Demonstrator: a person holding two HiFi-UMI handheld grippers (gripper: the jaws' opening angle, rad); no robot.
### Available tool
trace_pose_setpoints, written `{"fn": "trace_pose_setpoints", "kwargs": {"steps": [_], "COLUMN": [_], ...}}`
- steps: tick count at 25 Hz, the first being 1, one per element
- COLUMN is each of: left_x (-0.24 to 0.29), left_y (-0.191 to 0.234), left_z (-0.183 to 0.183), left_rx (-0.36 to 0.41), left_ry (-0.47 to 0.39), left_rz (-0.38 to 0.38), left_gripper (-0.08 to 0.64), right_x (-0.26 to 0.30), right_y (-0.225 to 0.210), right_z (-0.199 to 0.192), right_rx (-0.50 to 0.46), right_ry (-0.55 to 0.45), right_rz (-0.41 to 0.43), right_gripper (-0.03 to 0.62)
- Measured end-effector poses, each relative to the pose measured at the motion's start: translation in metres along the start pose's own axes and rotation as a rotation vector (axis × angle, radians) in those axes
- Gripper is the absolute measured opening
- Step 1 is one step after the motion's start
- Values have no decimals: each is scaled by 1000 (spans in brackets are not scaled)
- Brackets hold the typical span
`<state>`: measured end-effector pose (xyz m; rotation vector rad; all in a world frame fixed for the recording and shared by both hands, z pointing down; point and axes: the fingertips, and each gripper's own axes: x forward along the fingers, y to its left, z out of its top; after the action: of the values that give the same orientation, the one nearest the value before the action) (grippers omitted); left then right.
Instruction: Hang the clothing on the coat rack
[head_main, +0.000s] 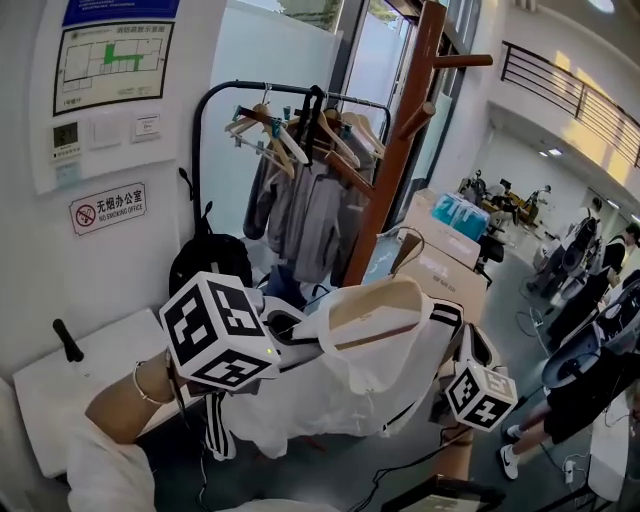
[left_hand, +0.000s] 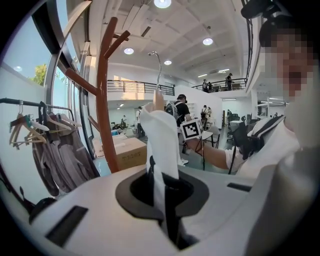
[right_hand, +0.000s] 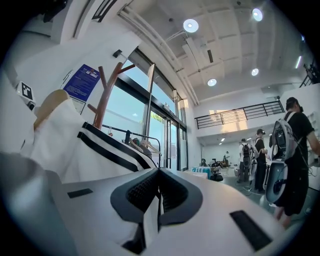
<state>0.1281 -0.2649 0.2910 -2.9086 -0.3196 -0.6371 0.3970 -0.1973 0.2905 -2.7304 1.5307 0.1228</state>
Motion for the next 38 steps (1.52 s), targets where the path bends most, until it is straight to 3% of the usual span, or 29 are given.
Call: {"fn": "trace_pose_setpoints", "kwargs": {"steps": [18,25,38], "left_x": [-5,-11,-19], "left_y": [11,14,15], "left_z": [61,76,102], "left_rx": [1,10,-42], "left_ry": [-7,-4,-26], "left_rz": [31,32,-9], "left_gripper": [17,17,17], "right_x": [32,31,26], "right_y": [-27,-28,-32], "right_z": [60,71,78], "right_rx": [-38,-35,-29], "right_ry": [-109,-127,-149], "right_rz": [68,72,81], "right_gripper": [23,23,23]}}
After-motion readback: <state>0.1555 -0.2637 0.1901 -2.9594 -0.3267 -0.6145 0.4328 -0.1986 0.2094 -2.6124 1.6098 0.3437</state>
